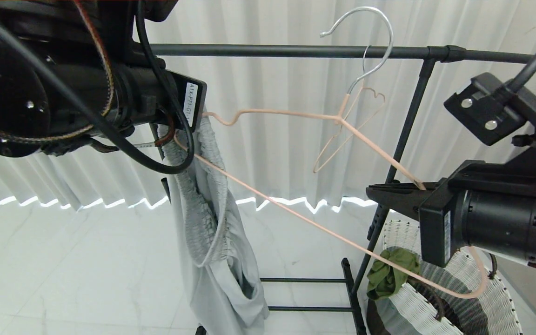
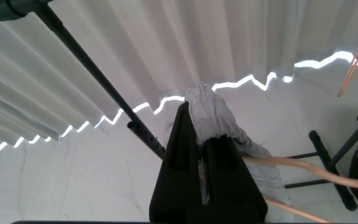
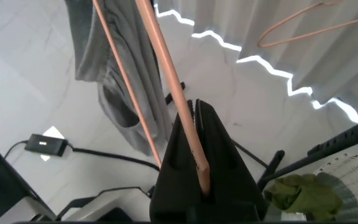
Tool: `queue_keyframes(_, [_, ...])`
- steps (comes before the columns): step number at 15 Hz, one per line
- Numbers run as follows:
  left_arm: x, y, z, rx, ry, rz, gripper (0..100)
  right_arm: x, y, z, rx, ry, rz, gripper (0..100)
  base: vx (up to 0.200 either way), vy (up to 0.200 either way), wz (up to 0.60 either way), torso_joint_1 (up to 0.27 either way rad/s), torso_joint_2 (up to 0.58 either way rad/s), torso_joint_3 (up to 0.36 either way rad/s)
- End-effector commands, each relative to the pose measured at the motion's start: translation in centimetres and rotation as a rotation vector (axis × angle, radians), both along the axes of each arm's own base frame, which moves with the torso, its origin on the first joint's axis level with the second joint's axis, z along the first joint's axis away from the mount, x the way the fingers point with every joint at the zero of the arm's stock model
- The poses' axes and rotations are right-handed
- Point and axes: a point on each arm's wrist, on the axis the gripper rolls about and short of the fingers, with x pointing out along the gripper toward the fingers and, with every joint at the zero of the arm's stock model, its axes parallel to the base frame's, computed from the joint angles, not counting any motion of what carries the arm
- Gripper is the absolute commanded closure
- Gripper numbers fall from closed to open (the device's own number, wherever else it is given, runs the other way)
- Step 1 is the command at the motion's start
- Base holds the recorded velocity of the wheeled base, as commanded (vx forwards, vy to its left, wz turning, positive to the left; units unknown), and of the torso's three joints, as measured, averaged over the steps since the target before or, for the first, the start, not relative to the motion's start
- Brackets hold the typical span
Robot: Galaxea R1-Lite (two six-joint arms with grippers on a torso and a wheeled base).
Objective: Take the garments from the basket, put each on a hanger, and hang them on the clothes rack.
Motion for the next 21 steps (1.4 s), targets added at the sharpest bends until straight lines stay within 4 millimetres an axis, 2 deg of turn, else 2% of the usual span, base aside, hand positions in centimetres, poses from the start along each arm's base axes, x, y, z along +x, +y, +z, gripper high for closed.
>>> queue_keyframes(1, [0.2,-0.1,0.0,-0.001,0.000,0.003,100,-0.9,0.9,-0.4,-0.008,0.019,0.050,100,0.000,0.000,0.00,0.000,0.00,0.000])
queue_keyframes(6, [0.2,-0.1,0.1,-0.007,-0.002,0.005,100,-5.0,2.2,-1.0,0.110,0.207,0.173,100,0.000,0.000,0.00,0.000,0.00,0.000])
queue_keyframes(10, [0.4,0.2,-0.1,0.007,0.008,0.021,100,-4.4,1.8,-2.3,0.076,0.261,0.057,100,0.000,0.000,0.00,0.000,0.00,0.000])
queue_keyframes(14, [0.3,0.4,-0.6,0.041,0.047,0.027,100,-3.5,1.4,-2.1,0.108,0.255,-0.045,100,0.000,0.000,0.00,0.000,0.00,0.000])
queue_keyframes(19, [-0.2,-0.5,-0.6,0.037,0.046,-0.015,100,-3.4,1.8,-1.5,0.178,0.228,-0.031,100,0.000,0.000,0.00,0.000,0.00,0.000])
queue_keyframes(21, [-0.8,-1.1,0.3,0.014,0.022,-0.048,100,-3.5,1.7,-1.5,0.176,0.233,-0.001,100,0.000,0.000,0.00,0.000,0.00,0.000])
